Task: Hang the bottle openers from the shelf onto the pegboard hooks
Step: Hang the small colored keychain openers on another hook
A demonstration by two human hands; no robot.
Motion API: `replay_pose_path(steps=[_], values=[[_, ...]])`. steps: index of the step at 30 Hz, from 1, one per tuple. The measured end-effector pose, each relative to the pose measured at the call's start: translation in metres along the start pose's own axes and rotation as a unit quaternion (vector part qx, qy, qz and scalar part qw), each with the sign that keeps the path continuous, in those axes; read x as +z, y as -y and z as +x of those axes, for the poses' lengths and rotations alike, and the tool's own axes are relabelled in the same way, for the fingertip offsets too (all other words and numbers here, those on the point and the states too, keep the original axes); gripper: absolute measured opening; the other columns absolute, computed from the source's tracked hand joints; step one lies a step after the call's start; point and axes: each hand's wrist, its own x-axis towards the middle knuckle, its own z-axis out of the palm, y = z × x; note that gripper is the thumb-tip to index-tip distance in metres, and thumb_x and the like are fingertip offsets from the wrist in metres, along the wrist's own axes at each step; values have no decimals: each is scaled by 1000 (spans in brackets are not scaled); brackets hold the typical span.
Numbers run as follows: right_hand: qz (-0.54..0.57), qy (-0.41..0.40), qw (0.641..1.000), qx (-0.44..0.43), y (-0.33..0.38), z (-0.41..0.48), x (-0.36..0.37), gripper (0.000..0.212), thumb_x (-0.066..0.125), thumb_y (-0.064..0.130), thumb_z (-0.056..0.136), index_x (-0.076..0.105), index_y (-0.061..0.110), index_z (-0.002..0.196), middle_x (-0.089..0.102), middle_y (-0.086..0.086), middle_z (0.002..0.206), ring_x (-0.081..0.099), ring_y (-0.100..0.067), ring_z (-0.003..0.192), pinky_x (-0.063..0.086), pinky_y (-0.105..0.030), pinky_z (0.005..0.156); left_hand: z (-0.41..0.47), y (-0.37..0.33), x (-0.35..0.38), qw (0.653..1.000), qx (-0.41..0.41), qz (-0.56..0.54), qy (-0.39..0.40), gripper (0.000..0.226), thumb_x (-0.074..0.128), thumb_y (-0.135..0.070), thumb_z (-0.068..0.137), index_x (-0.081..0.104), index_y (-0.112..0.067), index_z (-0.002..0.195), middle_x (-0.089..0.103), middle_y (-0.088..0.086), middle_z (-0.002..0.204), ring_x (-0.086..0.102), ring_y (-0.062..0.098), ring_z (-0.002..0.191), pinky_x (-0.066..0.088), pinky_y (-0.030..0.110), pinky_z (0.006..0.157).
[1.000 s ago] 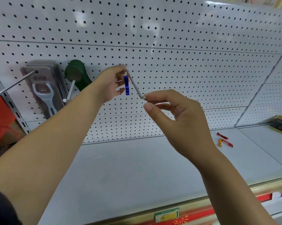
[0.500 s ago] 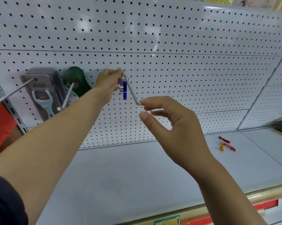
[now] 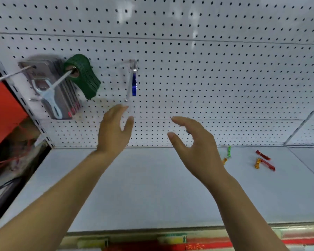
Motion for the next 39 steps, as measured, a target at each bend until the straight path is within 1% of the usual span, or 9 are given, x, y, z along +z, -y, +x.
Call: replay_pose_path(steps=[2,5,15,20,25,29,34,37,39], values=[[-36,16,998,39,-42,-8,1,37,68,28,94,61,25,131,59,18,128,50,4,117,31,-2,98,-33,10,20,997,23,64,46,45,55,-36,101,56,-10,137,53,9,147,46,28,138,40,46,112],[-73,49,991,98,-107,-27,-1,39,68,26,94,61,18,131,60,3,137,50,-16,130,38,-25,109,-78,8,52,985,5,117,130,55,47,-43,98,54,-9,140,50,9,151,45,27,140,36,44,115],[-159,166,930,288,-278,-64,-68,46,57,26,100,47,20,145,50,-4,148,41,-23,139,38,-36,108,-166,-64,180,964,-114,102,218,56,40,-43,104,34,-19,154,28,1,164,24,18,151,13,33,122],[-208,220,923,238,-326,-59,-88,52,53,23,101,39,19,151,39,-1,157,32,-23,145,33,-39,117,-199,-83,235,935,-147,158,282,61,31,-48,104,18,-23,159,7,1,169,3,19,156,-1,42,124],[-250,256,918,171,-349,-40,-84,53,47,25,103,33,23,154,27,4,164,27,-23,147,29,-41,118,-213,-82,243,928,-127,211,279,72,14,-58,94,28,-24,157,13,1,168,8,19,156,2,46,124],[-282,253,920,103,-362,-45,-73,40,46,32,102,48,25,142,31,2,162,30,-26,146,24,-42,117,-211,-85,244,936,-151,186,257,66,26,-57,94,39,-27,152,21,-2,167,14,16,155,4,43,124],[-152,254,955,6,-366,-69,-80,33,54,17,97,65,24,127,53,3,148,50,-25,131,38,-42,111,-193,-101,253,961,-192,101,170,42,42,-38,99,71,-14,116,65,5,133,58,27,125,37,39,108],[-89,189,978,27,-365,-67,-93,46,55,-9,89,68,16,126,62,-3,137,56,-22,125,38,-24,109,-178,-121,270,961,-195,57,187,21,53,-24,101,70,-17,113,68,-1,118,58,20,112,46,39,99],[-114,135,980,94,-371,-49,-101,45,53,-11,91,69,13,125,63,-3,135,55,-22,125,31,-14,106,-168,-133,285,957,-197,29,211,19,56,-27,100,68,-20,113,64,-6,114,55,15,110,46,39,97]])
